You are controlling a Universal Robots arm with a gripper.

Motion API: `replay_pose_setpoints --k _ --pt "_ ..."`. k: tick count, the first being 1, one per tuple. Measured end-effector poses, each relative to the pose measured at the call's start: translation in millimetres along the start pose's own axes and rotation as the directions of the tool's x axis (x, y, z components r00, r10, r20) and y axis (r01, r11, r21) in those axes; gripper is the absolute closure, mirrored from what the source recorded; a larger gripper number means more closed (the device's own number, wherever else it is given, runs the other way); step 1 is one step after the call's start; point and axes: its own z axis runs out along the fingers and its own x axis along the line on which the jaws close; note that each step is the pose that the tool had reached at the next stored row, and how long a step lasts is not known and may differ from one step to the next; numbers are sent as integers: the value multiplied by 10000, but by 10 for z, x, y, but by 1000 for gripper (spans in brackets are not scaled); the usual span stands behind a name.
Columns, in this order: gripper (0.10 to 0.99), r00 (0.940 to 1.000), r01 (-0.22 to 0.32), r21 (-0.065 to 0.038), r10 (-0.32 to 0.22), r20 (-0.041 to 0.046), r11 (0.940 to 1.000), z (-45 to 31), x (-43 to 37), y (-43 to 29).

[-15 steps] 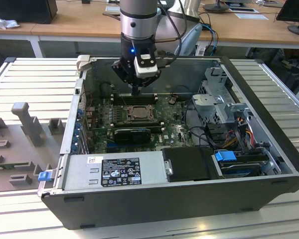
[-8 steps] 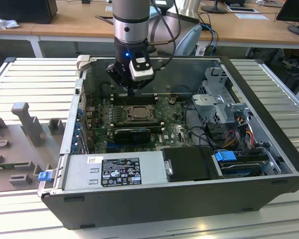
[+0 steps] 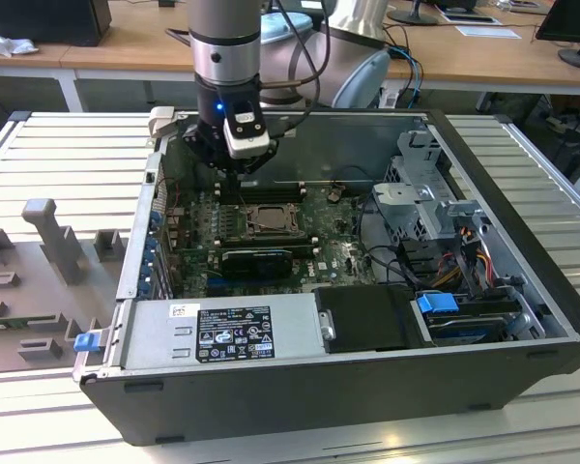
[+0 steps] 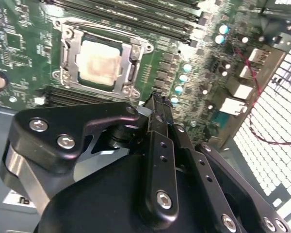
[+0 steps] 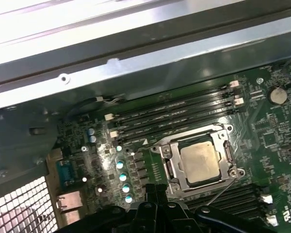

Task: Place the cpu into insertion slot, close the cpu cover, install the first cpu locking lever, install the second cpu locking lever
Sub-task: 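Install the first cpu locking lever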

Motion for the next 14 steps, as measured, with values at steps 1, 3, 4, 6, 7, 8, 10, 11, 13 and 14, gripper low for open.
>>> replay_pose_setpoints --k 1,3,4,6,7,8,10,11,13,14 --pt "980 10000 5 -2 -5 0 10000 3 13 -2" --pt "980 10000 34 2 -34 -3 10000 7 59 -7" --pt "980 10000 43 2 -43 -2 10000 10 78 -3" --pt "980 10000 48 1 -48 -3 10000 15 95 8" --pt "980 10000 52 1 -52 -3 10000 18 100 13" --pt "980 10000 56 0 -56 -3 10000 21 106 20" --pt "980 10000 69 1 -69 -3 10000 28 121 37" --pt "980 10000 76 1 -76 -4 10000 32 130 50" --pt "980 9999 106 1 -106 -5 9999 71 179 112" --pt "980 9999 115 1 -115 -5 9999 78 188 121"
